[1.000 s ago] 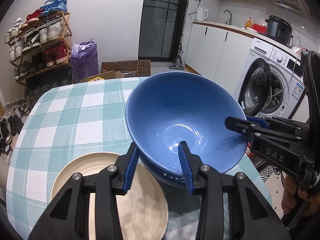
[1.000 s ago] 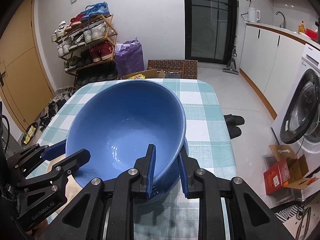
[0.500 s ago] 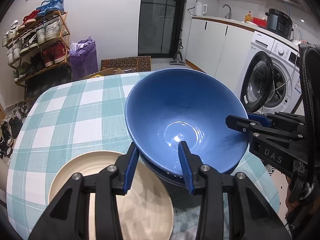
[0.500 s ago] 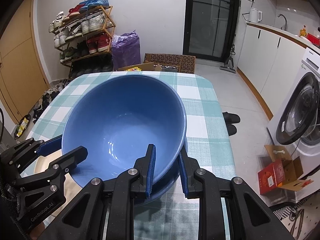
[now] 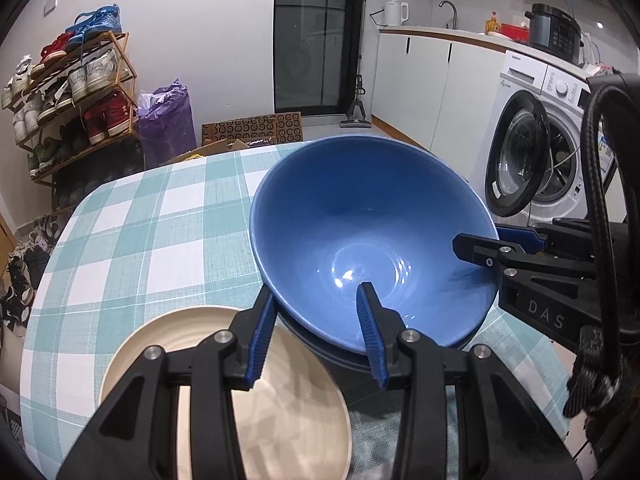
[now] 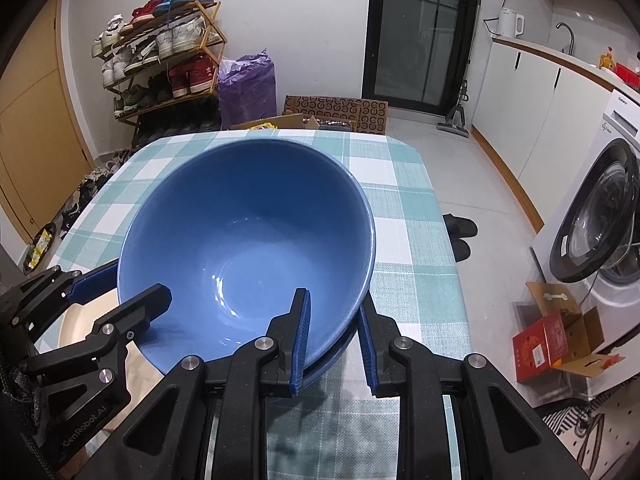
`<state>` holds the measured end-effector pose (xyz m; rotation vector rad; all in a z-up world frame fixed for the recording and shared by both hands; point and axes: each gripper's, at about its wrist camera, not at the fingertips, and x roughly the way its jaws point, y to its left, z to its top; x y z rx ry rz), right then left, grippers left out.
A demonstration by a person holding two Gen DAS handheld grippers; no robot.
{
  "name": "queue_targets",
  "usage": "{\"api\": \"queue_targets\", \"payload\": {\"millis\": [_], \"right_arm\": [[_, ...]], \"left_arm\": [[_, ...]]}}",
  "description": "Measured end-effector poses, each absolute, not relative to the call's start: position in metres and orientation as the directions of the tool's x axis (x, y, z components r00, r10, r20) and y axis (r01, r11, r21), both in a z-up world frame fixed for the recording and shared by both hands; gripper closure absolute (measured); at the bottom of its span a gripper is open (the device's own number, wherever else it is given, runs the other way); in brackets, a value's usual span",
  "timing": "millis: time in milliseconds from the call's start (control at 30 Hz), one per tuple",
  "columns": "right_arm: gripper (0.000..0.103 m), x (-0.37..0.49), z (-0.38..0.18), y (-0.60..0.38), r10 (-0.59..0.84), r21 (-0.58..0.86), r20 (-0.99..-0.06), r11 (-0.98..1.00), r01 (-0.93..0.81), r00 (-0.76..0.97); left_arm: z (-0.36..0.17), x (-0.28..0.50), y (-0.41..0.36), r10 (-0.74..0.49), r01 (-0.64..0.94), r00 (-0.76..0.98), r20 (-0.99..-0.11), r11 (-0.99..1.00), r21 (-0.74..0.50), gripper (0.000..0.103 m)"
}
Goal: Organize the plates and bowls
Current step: 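Open both grippers to release the nested bowl rim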
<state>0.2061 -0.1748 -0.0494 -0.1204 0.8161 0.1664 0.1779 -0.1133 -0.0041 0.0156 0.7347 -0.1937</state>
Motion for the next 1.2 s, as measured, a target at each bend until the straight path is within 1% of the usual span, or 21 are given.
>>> {"api": "queue_targets", "payload": {"millis": [300, 533, 667, 867, 933, 967, 1133, 1167, 1200], "right_arm": [[0.079, 0.208, -0.053, -0.169, 0.071, -0.082, -0.738, 0.978, -0.194, 0.671], [0.072, 0.207, -0.053, -0.171, 0.084, -0.07, -0.742, 0.977, -0.202, 0.665], [0.07, 0.206, -0.054, -0.173, 0.082, -0.07, -0.749, 0.977, -0.202, 0.658], [0.066, 0.206, -0.057, -0.179, 0.11, -0.031, -0.76, 0.978, -0.204, 0.64], [0.056, 0.204, -0.055, -0.179, 0.139, -0.004, -0.755, 0.976, -0.216, 0.641], [0.053, 0.203, -0.053, -0.179, 0.148, 0.003, -0.75, 0.975, -0.221, 0.644], [0.039, 0.197, -0.047, -0.176, 0.155, -0.003, -0.731, 0.973, -0.231, 0.664], [0.037, 0.196, -0.045, -0.177, 0.159, 0.001, -0.728, 0.973, -0.23, 0.667], [0.032, 0.195, -0.044, -0.178, 0.164, 0.008, -0.725, 0.973, -0.23, 0.669]], "left_arm": [[-0.005, 0.178, -0.113, -0.167, 0.183, 0.729, -0.664, 0.982, -0.047, 0.064], [-0.005, 0.179, -0.111, -0.174, 0.183, 0.719, -0.673, 0.981, -0.058, 0.061], [-0.009, 0.18, -0.111, -0.174, 0.185, 0.705, -0.688, 0.981, -0.058, 0.06], [-0.01, 0.179, -0.112, -0.171, 0.186, 0.703, -0.691, 0.981, -0.054, 0.059], [-0.01, 0.179, -0.112, -0.178, 0.192, 0.701, -0.691, 0.98, -0.058, 0.056], [-0.009, 0.178, -0.113, -0.181, 0.195, 0.701, -0.689, 0.979, -0.059, 0.053], [-0.006, 0.174, -0.116, -0.196, 0.225, 0.702, -0.685, 0.973, -0.048, 0.045], [-0.005, 0.174, -0.116, -0.197, 0.227, 0.703, -0.683, 0.973, -0.047, 0.041], [-0.004, 0.173, -0.115, -0.197, 0.228, 0.706, -0.68, 0.973, -0.045, 0.04]]}}
